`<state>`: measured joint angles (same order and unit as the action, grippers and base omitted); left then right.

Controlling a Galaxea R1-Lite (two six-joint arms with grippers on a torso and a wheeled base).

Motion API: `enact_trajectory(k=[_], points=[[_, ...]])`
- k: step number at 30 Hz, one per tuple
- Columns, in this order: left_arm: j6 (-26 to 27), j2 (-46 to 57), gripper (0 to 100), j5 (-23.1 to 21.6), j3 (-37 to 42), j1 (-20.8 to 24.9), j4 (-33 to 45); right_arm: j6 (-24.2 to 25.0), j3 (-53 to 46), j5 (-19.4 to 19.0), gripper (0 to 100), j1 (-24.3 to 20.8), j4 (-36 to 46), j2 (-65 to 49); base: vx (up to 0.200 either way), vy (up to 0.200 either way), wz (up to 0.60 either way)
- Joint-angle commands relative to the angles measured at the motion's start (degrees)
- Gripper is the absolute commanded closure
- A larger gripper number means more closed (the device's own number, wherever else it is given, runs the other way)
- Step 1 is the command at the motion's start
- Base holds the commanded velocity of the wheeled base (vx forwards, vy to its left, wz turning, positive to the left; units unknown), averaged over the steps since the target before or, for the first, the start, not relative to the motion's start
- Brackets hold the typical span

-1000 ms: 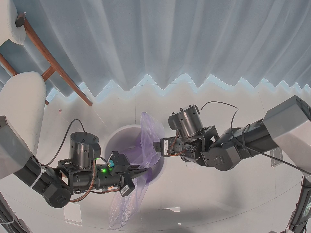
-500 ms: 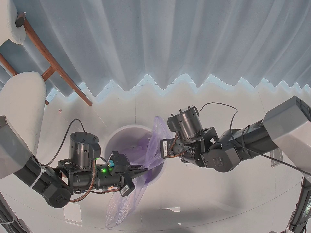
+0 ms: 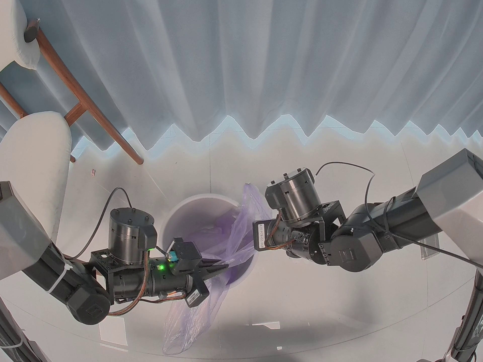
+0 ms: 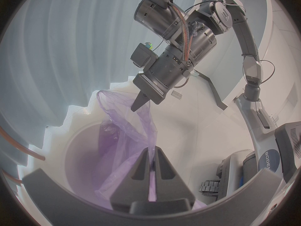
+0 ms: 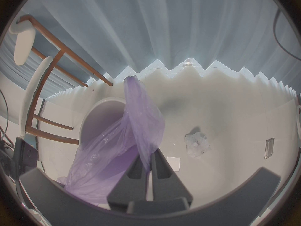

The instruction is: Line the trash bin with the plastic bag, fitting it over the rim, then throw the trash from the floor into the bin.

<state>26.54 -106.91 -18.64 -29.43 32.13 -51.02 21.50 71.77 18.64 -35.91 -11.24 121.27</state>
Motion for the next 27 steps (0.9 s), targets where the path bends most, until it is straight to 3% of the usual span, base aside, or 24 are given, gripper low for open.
enact_trajectory(k=[1, 17, 18, 27], points=[[0.0, -0.3, 100, 0.0, 0.2, 0.0, 0.0, 0.2, -0.6, 0.0, 100, 0.0, 0.0, -0.9, 0.000, 0.000, 0.00], [-0.3, -0.8, 100, -0.5, 0.8, 0.1, -0.4, 0.4, -1.1, 0.0, 100, 0.0, 0.0, -0.8, 0.000, 0.000, 0.00], [-0.4, -0.8, 0, -0.7, 0.8, 0.1, -0.5, 0.4, -1.1, 0.0, 100, 0.0, 0.0, -0.8, 0.000, 0.000, 0.00], [-2.1, 0.9, 0, -0.4, 2.6, 0.6, -0.6, 0.2, -1.9, 0.0, 100, 0.1, 0.0, -0.9, 0.000, 0.000, 0.00]])
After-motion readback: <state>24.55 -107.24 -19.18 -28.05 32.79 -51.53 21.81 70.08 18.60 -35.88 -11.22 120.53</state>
